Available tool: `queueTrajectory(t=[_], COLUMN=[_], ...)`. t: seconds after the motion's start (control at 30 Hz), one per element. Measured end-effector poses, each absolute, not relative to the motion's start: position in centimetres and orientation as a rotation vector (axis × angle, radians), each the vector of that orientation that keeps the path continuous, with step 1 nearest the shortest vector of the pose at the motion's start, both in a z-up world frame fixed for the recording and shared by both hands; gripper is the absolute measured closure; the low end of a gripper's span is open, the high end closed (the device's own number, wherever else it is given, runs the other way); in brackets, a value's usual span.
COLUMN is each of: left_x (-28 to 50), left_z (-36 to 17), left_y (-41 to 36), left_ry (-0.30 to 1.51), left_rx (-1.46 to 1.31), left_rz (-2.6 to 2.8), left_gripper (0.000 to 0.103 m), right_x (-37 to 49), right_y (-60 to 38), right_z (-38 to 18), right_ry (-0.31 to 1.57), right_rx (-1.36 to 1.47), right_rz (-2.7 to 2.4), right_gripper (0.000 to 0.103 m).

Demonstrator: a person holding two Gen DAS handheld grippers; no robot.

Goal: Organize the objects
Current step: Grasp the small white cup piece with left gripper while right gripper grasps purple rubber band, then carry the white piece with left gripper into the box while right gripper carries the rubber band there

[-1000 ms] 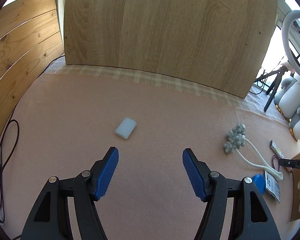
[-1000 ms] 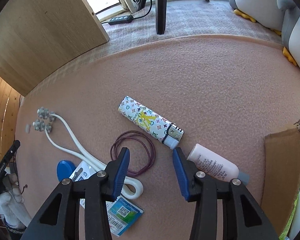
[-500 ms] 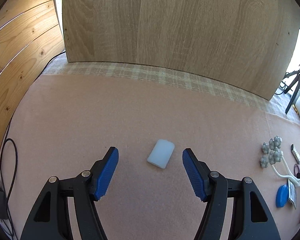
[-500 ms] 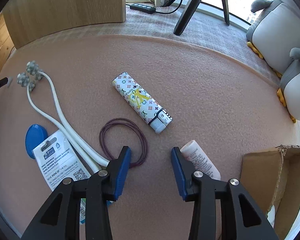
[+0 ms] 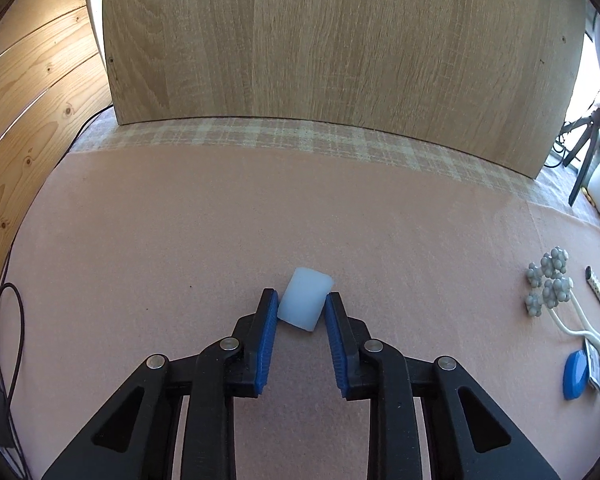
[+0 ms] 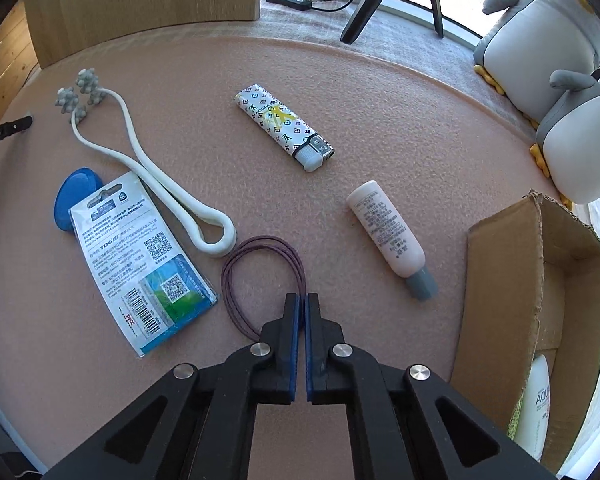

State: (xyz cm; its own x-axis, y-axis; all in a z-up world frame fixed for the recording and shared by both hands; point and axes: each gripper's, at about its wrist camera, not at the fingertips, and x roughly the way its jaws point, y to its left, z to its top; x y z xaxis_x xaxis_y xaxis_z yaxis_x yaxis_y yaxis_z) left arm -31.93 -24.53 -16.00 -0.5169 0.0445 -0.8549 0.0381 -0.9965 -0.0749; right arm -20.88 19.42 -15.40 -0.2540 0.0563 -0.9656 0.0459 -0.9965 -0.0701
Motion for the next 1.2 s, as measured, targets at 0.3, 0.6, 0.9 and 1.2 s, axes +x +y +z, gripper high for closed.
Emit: queueTrajectory(t=[0.3, 0.6, 0.9, 1.2], left_x=[-26.8, -18.3, -12.0, -10.3], left_z=[-15.6, -15.4, -14.5, -12.2], left_y=[-24.9, -18.5, -10.4, -3.8], left_ry=[-0.233, -0.220, -0.188, -0.124], left_rx=[-1.536, -1.488, -1.450, -1.382], left_rz=[2.638, 2.543, 2.404, 2.328], left_gripper=[0.092, 0.092, 0.093, 0.093], right_x=[-16.6, -12.6, -9.0, -7.6], right_y=[19.1, 19.1, 19.8, 21.6], right_z=[-15.3, -15.1, -14.4, -10.2], right_ry=[-0.023, 0.141, 0.363, 0.433], right_rx=[-1.930, -1.853, -1.753, -1.607], right_rz=[2.528, 2.579, 2.621, 2.708], right_gripper=[0.101, 0.101, 0.101, 0.101])
